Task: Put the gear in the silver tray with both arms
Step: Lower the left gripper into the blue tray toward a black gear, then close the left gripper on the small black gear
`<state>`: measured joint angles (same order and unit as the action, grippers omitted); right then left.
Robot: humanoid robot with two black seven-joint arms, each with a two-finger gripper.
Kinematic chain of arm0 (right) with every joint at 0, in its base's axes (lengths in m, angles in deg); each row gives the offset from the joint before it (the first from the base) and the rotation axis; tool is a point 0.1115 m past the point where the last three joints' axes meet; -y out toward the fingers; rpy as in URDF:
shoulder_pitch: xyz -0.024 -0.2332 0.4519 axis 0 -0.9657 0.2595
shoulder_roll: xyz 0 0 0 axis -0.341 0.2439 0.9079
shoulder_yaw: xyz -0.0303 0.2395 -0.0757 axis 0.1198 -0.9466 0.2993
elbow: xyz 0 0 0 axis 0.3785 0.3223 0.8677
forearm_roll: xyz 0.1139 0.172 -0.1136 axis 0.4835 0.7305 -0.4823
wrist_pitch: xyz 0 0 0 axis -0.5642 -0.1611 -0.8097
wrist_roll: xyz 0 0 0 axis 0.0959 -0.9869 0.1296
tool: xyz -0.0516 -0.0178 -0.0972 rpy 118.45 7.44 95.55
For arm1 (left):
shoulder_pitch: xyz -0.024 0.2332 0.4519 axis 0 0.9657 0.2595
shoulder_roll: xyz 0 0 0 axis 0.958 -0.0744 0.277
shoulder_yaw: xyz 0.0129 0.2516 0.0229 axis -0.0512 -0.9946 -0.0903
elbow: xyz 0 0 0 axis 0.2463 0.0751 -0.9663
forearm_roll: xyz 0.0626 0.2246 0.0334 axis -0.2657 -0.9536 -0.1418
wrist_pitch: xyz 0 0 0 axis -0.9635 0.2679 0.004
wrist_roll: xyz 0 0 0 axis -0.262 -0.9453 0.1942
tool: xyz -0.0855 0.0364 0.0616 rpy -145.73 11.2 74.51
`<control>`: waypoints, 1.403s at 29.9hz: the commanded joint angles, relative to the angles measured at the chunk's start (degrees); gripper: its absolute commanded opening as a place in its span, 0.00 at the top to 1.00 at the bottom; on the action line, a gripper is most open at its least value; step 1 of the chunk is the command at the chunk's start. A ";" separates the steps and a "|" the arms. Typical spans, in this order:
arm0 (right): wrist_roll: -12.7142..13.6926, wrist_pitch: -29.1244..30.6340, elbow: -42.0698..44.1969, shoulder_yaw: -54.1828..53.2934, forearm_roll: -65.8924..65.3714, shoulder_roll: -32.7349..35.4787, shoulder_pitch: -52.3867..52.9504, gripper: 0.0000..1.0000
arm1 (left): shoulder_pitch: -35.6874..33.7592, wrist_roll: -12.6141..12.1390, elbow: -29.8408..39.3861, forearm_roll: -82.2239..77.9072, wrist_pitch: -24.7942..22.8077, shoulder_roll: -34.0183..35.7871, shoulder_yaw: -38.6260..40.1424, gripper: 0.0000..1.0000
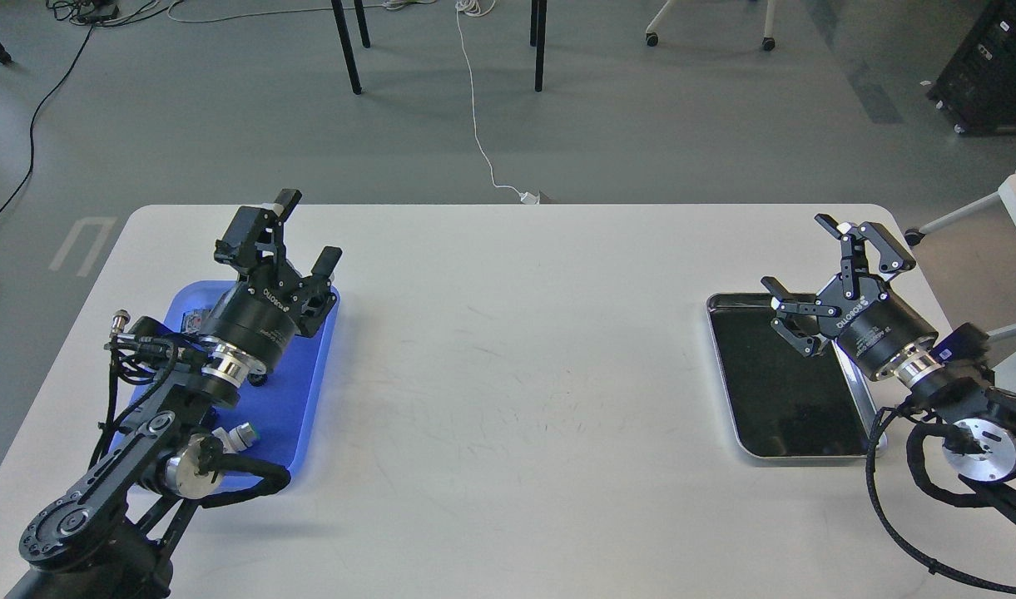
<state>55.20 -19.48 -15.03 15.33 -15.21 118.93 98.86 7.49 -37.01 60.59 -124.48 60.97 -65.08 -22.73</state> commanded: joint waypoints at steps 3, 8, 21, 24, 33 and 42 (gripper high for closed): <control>0.00 0.00 -0.10 -1.30 -0.01 0.14 -0.76 0.01 | 1.71 0.46 0.70 -2.14 -0.34 -0.05 -0.01 0.02; 0.00 0.00 -0.19 -2.01 -0.09 0.14 -0.77 0.01 | 0.83 0.46 0.00 -2.14 -0.43 0.38 -0.10 0.02; 0.00 0.00 0.08 -1.92 -0.18 0.49 -0.59 0.01 | -2.06 8.71 0.96 -11.34 -6.13 11.53 -2.98 0.02; 0.00 0.00 0.08 -1.84 -0.27 0.84 -0.42 0.01 | -4.79 9.04 2.19 -22.14 -8.78 18.11 -7.11 0.02; 0.00 0.00 0.34 -1.84 -0.36 0.84 0.20 0.01 | -12.08 9.04 2.37 -54.22 -9.13 37.90 -21.44 0.02; 0.00 0.00 0.43 -1.66 -0.53 1.10 0.11 0.01 | -18.23 9.04 -0.61 -73.50 -8.43 40.20 -29.36 0.05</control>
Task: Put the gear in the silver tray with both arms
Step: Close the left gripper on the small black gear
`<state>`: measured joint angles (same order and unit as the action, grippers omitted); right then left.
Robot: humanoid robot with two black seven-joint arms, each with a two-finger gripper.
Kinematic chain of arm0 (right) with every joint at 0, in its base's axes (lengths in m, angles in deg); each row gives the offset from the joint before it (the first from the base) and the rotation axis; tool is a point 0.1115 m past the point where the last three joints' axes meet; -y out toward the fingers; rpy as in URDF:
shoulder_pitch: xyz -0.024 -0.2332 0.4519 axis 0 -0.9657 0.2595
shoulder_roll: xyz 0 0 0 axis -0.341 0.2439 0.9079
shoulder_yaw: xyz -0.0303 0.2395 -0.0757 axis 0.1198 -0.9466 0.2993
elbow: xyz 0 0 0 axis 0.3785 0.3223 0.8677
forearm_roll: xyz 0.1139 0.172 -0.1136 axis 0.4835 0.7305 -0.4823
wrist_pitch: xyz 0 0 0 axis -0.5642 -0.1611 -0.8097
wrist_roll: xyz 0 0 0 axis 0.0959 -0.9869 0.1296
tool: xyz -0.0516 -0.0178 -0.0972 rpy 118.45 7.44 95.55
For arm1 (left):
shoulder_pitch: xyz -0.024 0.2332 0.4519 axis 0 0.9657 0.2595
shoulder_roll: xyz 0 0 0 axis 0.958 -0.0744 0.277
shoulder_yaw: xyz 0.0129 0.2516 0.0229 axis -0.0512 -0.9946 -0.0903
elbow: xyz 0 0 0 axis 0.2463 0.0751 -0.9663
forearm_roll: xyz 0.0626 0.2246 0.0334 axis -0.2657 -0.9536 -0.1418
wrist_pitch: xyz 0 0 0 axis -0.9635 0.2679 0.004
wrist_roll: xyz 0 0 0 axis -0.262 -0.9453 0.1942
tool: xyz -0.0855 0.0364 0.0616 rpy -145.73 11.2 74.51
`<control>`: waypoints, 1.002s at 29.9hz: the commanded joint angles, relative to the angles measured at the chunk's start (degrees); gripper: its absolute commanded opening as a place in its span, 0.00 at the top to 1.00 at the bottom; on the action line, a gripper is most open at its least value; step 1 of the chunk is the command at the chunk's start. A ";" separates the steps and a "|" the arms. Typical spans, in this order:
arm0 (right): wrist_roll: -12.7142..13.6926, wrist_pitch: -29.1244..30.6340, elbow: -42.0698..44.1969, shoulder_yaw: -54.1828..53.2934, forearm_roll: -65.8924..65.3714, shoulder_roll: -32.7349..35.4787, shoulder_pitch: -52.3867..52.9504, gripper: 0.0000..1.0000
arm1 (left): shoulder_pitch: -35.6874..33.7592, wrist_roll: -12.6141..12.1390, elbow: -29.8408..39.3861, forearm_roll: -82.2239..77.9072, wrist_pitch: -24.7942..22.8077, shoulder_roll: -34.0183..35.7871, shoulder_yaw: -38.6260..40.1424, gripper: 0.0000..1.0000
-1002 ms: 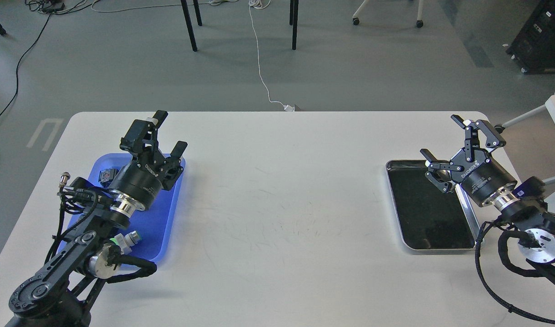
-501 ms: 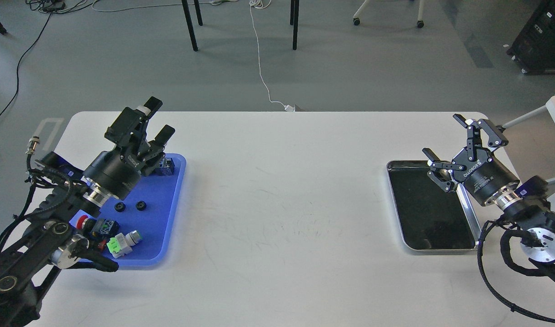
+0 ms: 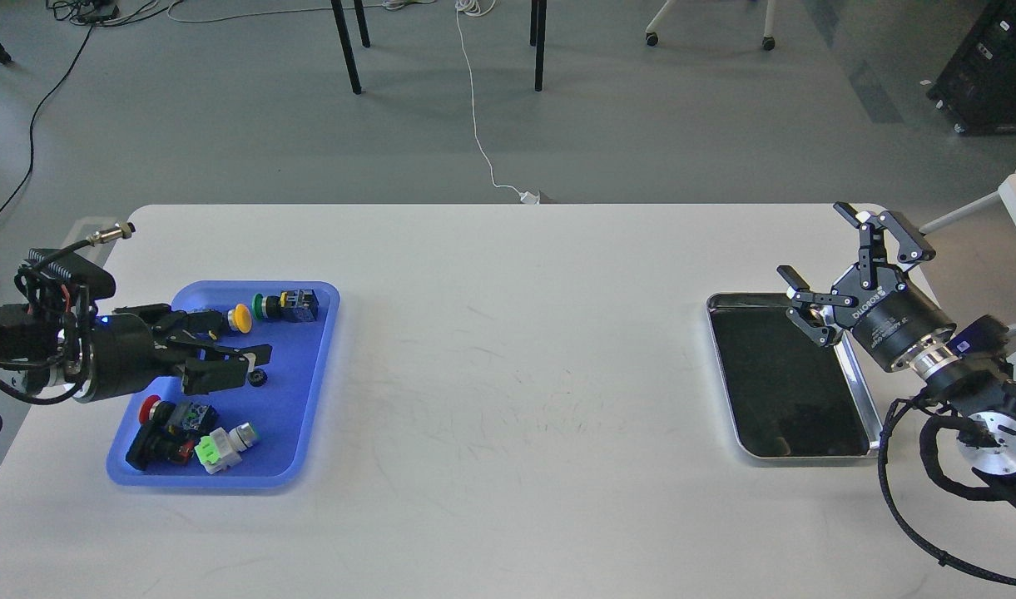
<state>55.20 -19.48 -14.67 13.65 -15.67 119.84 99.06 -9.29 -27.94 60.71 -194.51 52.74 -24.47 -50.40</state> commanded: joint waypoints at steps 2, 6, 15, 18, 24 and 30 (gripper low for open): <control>0.00 0.00 0.07 0.02 -0.07 0.63 -0.08 0.01 | -3.21 -0.03 -2.21 -6.62 -0.29 -0.67 -4.13 0.05; 0.00 0.00 0.07 0.02 -0.07 0.63 -0.08 0.01 | -8.21 -0.03 -7.13 -7.71 -0.11 -2.43 -10.55 0.06; 0.00 0.00 -0.10 -0.07 -0.16 0.63 -0.17 0.01 | -12.45 -0.03 -15.50 -7.71 -0.02 -6.38 -16.19 0.31; 0.00 0.00 -0.10 -0.07 -0.16 0.63 -0.17 0.01 | -12.45 -0.03 -15.76 -7.71 -0.02 -6.74 -16.89 0.31; 0.00 0.00 -0.19 -0.15 -0.16 0.63 -0.17 0.01 | -12.36 -0.03 -17.43 -7.71 -0.02 -7.35 -17.24 0.31; 0.00 0.00 -0.28 -0.15 -0.16 0.72 -0.17 0.01 | -12.36 -0.03 -19.28 -7.71 -0.02 -8.14 -17.24 0.31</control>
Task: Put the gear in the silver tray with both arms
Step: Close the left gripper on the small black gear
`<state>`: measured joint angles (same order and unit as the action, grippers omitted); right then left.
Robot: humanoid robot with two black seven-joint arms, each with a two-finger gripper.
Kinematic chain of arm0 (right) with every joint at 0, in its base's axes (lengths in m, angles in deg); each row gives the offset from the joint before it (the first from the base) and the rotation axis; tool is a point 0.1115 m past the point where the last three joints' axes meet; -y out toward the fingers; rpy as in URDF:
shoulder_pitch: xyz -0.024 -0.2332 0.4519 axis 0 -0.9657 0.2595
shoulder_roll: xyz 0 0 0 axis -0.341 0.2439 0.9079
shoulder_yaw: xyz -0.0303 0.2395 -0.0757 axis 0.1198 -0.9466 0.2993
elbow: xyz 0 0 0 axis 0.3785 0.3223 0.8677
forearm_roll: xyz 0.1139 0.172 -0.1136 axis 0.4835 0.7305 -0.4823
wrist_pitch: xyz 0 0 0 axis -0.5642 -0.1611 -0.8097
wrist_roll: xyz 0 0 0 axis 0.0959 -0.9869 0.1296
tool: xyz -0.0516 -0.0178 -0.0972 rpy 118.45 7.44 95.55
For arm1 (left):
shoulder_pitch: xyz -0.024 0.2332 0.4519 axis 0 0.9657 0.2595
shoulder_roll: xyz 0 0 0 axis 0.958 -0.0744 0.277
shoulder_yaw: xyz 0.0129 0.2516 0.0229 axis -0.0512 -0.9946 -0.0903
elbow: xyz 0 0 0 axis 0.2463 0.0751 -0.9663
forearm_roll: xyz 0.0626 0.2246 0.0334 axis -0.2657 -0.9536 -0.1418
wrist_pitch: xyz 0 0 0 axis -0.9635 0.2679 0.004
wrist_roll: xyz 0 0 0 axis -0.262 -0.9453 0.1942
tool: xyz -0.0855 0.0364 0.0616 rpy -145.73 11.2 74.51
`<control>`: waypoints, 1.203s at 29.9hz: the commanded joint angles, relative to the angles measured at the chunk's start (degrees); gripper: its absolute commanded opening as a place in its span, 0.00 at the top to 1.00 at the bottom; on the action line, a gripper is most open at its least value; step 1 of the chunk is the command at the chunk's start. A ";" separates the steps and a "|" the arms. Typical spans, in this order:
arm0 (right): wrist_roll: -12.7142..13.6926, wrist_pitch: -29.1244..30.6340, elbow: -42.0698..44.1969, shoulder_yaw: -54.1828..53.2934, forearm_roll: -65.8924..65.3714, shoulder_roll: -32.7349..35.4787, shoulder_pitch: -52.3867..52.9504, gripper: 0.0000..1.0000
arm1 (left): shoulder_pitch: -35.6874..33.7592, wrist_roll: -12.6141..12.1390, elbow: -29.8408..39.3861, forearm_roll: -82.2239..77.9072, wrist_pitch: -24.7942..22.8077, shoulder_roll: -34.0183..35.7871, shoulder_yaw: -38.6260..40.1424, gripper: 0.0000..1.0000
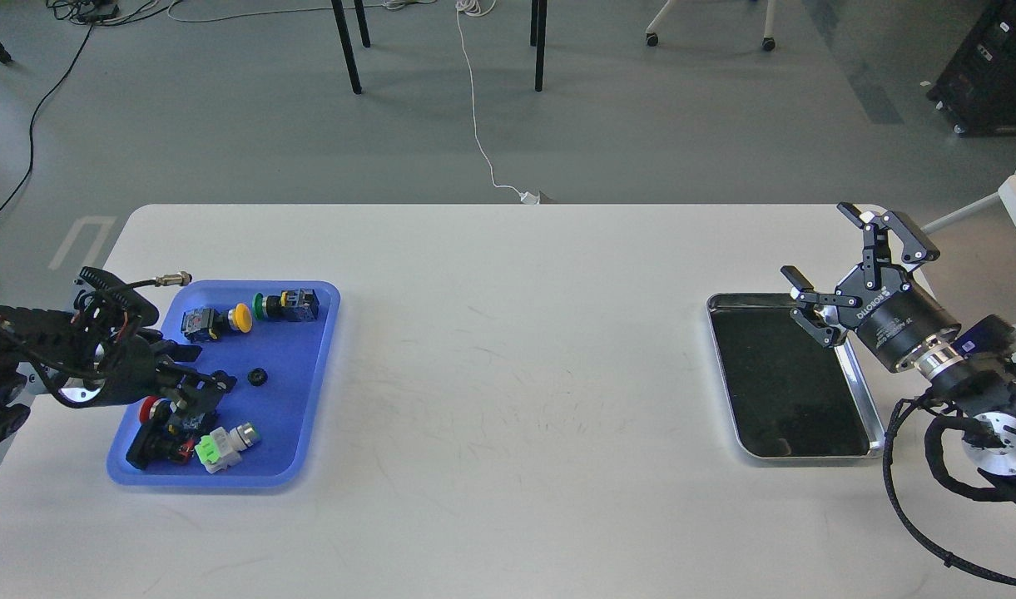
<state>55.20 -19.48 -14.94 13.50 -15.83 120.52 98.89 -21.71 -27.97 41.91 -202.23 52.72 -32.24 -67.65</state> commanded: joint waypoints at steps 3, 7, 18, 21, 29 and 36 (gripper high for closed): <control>0.00 0.00 0.08 -0.09 -0.08 0.04 0.00 0.01 | 0.05 0.00 -0.48 0.01 0.00 -0.55 0.00 0.31; 0.00 0.00 0.08 -0.44 -0.08 -0.05 0.00 0.01 | 0.05 0.00 -0.57 0.01 0.00 -1.17 -0.09 0.32; 0.00 0.00 0.08 -0.44 -0.08 0.04 0.00 0.01 | -0.12 0.00 -1.88 0.01 0.00 -1.96 -2.55 0.44; 0.00 0.00 0.08 -0.44 -0.08 0.22 0.00 0.01 | -0.21 0.00 -2.15 0.01 0.00 -2.04 -2.55 0.61; 0.00 0.00 -0.01 -0.61 -0.08 0.57 0.00 0.01 | -1.00 0.00 -2.76 0.01 0.00 -2.04 -2.64 0.81; 0.00 0.00 -0.01 -0.97 -0.08 0.57 0.00 0.01 | -2.05 0.00 -2.68 0.01 -0.18 -1.96 -2.81 0.83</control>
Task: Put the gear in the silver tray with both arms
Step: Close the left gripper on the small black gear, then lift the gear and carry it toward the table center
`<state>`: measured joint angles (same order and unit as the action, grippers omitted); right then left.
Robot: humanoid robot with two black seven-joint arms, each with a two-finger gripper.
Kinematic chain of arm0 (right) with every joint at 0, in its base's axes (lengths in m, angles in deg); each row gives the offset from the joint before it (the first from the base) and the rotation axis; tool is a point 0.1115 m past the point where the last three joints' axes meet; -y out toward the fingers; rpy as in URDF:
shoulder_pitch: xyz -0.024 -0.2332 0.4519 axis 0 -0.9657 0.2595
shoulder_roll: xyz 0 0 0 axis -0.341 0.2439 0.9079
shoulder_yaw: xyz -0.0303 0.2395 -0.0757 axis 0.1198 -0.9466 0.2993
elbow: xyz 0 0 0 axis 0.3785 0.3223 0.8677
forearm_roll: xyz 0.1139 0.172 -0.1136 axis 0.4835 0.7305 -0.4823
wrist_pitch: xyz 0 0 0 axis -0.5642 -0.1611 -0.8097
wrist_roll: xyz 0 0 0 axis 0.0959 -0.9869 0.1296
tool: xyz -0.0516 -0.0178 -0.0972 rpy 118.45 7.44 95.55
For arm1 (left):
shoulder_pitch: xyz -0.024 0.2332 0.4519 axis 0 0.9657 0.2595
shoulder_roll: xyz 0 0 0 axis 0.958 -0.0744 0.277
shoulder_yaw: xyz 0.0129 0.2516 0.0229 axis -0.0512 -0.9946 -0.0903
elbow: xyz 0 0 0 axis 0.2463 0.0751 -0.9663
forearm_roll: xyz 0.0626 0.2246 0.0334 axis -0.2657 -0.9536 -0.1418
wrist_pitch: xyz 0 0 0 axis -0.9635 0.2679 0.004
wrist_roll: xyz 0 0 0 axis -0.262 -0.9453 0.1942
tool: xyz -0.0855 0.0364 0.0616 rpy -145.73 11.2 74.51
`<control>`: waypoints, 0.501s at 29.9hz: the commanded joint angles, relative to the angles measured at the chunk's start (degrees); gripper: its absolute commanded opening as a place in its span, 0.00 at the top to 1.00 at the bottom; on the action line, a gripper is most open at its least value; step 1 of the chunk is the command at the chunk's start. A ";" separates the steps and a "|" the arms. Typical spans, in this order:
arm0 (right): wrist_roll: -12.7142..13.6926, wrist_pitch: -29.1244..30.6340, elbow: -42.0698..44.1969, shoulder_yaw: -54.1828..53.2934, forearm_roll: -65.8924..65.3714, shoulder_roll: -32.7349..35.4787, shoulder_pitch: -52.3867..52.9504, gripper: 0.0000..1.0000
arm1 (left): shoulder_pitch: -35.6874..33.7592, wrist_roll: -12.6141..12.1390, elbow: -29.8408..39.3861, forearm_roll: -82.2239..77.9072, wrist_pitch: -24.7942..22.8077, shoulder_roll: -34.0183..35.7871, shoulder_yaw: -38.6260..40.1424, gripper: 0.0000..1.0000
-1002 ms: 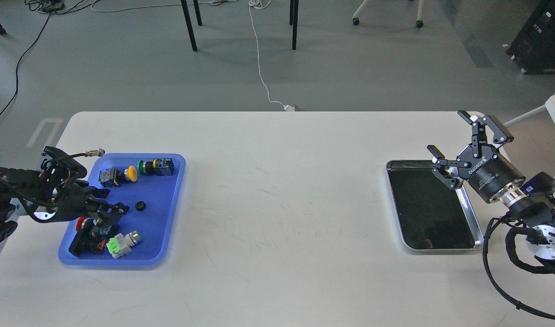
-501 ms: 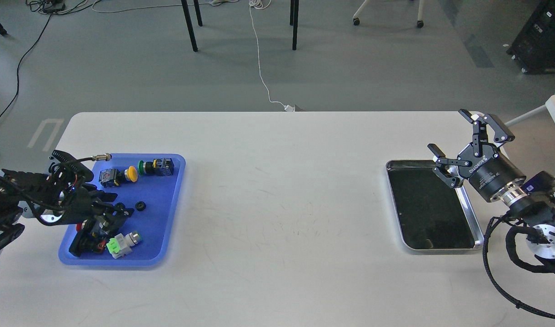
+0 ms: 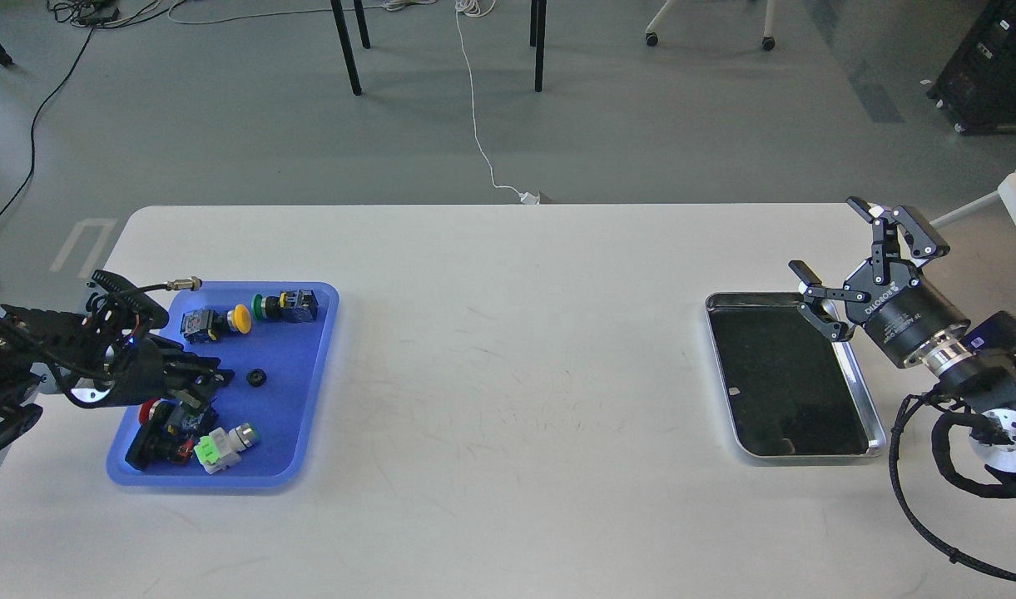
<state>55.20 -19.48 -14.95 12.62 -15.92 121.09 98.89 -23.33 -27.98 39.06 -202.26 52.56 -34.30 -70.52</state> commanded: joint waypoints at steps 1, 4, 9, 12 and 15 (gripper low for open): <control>0.00 0.00 0.00 -0.09 0.00 0.00 0.00 0.01 | -0.69 0.02 0.26 0.03 -0.11 0.10 0.06 0.83; 0.00 0.00 0.00 -0.09 0.00 0.00 0.00 0.01 | -1.22 0.02 1.14 0.03 -0.29 0.19 0.23 0.83; 0.00 0.00 0.09 -0.09 0.00 -0.09 0.00 0.01 | -5.08 0.02 5.79 0.03 -2.12 1.33 0.14 0.83; 0.00 0.00 0.09 -0.18 0.00 -0.09 0.00 0.01 | -8.07 0.02 11.84 2.06 -5.11 3.96 0.23 0.83; 0.00 0.00 0.09 -0.18 0.00 -0.09 0.09 0.01 | -10.61 0.02 17.21 3.91 -7.92 4.85 0.23 0.83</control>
<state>55.20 -19.48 -14.87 12.47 -15.92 121.04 98.90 -31.49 -27.97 51.27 -199.98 47.17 -30.34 -70.28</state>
